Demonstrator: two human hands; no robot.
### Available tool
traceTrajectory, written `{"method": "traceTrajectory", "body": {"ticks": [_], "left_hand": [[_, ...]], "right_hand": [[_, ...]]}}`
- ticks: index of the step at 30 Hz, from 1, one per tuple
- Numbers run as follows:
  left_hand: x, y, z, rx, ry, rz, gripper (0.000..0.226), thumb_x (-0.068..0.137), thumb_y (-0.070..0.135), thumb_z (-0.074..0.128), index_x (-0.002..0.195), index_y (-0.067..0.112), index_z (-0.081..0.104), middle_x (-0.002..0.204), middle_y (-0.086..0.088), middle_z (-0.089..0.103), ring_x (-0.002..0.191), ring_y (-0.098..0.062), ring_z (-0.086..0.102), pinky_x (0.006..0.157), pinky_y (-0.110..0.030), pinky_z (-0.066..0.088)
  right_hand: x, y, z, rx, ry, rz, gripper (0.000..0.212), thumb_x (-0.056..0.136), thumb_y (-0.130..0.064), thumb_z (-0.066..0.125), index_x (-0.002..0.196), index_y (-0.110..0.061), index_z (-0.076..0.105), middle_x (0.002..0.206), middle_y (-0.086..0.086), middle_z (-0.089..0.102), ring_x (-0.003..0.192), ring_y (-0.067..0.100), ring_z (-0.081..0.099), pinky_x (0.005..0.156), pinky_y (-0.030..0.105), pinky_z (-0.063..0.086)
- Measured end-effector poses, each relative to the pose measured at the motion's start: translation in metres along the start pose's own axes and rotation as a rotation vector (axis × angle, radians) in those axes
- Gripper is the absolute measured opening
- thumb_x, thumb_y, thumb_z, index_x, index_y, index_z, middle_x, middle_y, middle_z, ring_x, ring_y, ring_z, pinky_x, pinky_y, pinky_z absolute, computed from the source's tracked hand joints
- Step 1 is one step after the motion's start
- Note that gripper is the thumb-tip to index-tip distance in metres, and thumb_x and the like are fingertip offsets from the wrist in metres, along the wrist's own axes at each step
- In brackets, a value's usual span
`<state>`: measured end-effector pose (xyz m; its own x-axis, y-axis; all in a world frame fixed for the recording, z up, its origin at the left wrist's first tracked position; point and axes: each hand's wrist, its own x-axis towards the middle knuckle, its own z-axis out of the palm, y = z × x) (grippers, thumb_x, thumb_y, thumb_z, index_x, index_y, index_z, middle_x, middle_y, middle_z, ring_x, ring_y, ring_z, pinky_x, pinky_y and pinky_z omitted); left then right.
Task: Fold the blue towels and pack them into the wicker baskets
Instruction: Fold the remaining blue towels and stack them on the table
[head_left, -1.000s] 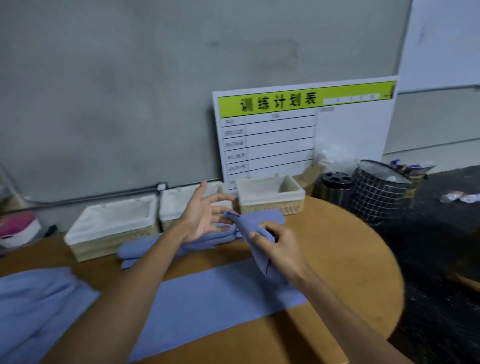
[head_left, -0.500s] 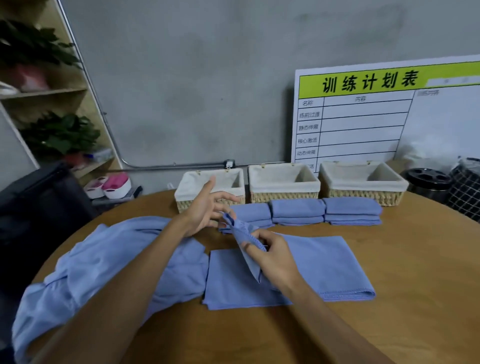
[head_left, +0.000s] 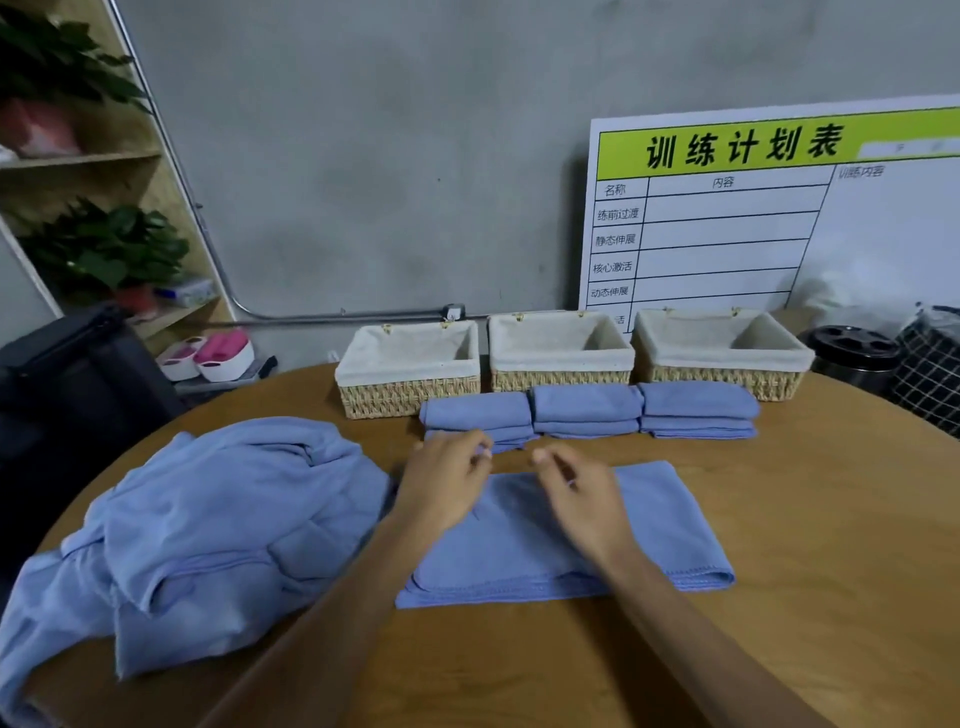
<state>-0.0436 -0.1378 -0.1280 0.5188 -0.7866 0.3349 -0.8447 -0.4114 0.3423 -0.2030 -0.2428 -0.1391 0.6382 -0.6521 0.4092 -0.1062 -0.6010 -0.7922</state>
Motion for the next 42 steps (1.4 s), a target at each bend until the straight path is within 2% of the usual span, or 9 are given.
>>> {"method": "traceTrajectory", "body": {"ticks": [3, 5, 8, 10, 12, 20, 26, 36, 42], "left_hand": [[-0.012, 0.049, 0.031, -0.094, -0.112, 0.07, 0.036, 0.103, 0.033, 0.046, 0.138, 0.029, 0.054, 0.139, 0.006, 0.058, 0.13, -0.019, 0.049, 0.106, -0.043, 0.04], [-0.022, 0.063, 0.049, -0.039, -0.297, 0.083, 0.05, 0.106, 0.045, 0.038, 0.155, 0.035, 0.031, 0.163, 0.01, 0.027, 0.151, -0.015, 0.02, 0.12, -0.044, 0.019], [-0.03, 0.056, 0.06, 0.099, -0.441, 0.106, 0.066, 0.101, 0.066, 0.024, 0.159, 0.041, 0.003, 0.166, 0.017, -0.011, 0.153, -0.013, -0.014, 0.124, -0.047, -0.004], [-0.03, 0.047, 0.06, 0.16, -0.481, 0.113, 0.074, 0.094, 0.076, 0.017, 0.158, 0.044, -0.003, 0.164, 0.02, -0.019, 0.152, -0.014, -0.021, 0.123, -0.051, -0.009], [-0.032, 0.036, 0.055, 0.199, -0.488, 0.115, 0.082, 0.084, 0.086, 0.008, 0.156, 0.048, -0.007, 0.162, 0.022, -0.023, 0.151, -0.015, -0.023, 0.122, -0.053, -0.01], [-0.04, -0.003, 0.041, 0.252, -0.46, 0.043, 0.096, 0.072, 0.097, 0.001, 0.155, 0.05, -0.008, 0.161, 0.02, -0.028, 0.152, -0.018, -0.023, 0.123, -0.053, -0.009], [-0.034, 0.024, 0.052, 0.211, -0.448, -0.011, 0.084, 0.085, 0.085, 0.012, 0.157, 0.046, -0.006, 0.163, 0.017, -0.021, 0.152, -0.017, -0.022, 0.122, -0.054, -0.01], [-0.045, 0.003, 0.05, 0.254, -0.385, -0.069, 0.11, 0.06, 0.099, -0.015, 0.156, 0.048, -0.005, 0.164, 0.015, -0.02, 0.154, -0.02, -0.016, 0.123, -0.052, -0.002], [-0.036, 0.036, 0.056, 0.235, -0.472, -0.074, 0.111, 0.06, 0.099, -0.01, 0.157, 0.045, -0.006, 0.164, 0.013, -0.022, 0.153, -0.023, -0.018, 0.123, -0.056, -0.002]], "right_hand": [[0.009, 0.052, -0.029, -0.264, -0.007, 0.043, 0.024, 0.1, -0.034, 0.047, 0.101, -0.021, 0.067, 0.092, -0.001, 0.069, 0.087, 0.023, 0.064, 0.073, 0.044, 0.05], [0.004, 0.081, -0.047, -0.492, -0.15, -0.03, 0.048, 0.096, -0.049, 0.032, 0.116, -0.022, 0.066, 0.115, 0.002, 0.068, 0.108, 0.028, 0.062, 0.088, 0.045, 0.049], [-0.003, 0.095, -0.069, -0.68, -0.376, -0.019, 0.084, 0.087, -0.075, 0.0, 0.148, -0.034, 0.041, 0.157, -0.01, 0.034, 0.148, 0.019, 0.027, 0.119, 0.042, 0.023], [-0.005, 0.092, -0.076, -0.715, -0.47, 0.041, 0.105, 0.068, -0.084, -0.024, 0.155, -0.043, 0.019, 0.164, -0.016, 0.011, 0.153, 0.013, 0.003, 0.123, 0.043, 0.004], [-0.005, 0.089, -0.076, -0.742, -0.498, 0.066, 0.11, 0.06, -0.084, -0.032, 0.155, -0.046, 0.01, 0.165, -0.017, 0.001, 0.153, 0.012, -0.006, 0.123, 0.045, -0.001], [-0.004, 0.089, -0.076, -0.761, -0.519, 0.08, 0.085, 0.077, -0.076, -0.012, 0.155, -0.046, 0.003, 0.165, -0.014, -0.008, 0.152, 0.014, -0.014, 0.123, 0.047, -0.005], [-0.004, 0.092, -0.078, -0.777, -0.492, 0.074, 0.093, 0.071, -0.078, -0.018, 0.155, -0.047, 0.004, 0.166, -0.013, -0.007, 0.152, 0.016, -0.013, 0.122, 0.048, -0.005], [-0.006, 0.101, -0.081, -0.809, -0.321, 0.158, 0.095, 0.075, -0.072, -0.016, 0.157, -0.032, 0.01, 0.166, -0.003, -0.002, 0.153, 0.027, 0.0, 0.122, 0.049, 0.009], [-0.007, 0.122, -0.117, -0.852, -0.284, 0.215, 0.122, 0.056, -0.082, -0.038, 0.154, -0.033, 0.016, 0.163, 0.0, 0.007, 0.149, 0.03, 0.009, 0.117, 0.051, 0.016]]}}
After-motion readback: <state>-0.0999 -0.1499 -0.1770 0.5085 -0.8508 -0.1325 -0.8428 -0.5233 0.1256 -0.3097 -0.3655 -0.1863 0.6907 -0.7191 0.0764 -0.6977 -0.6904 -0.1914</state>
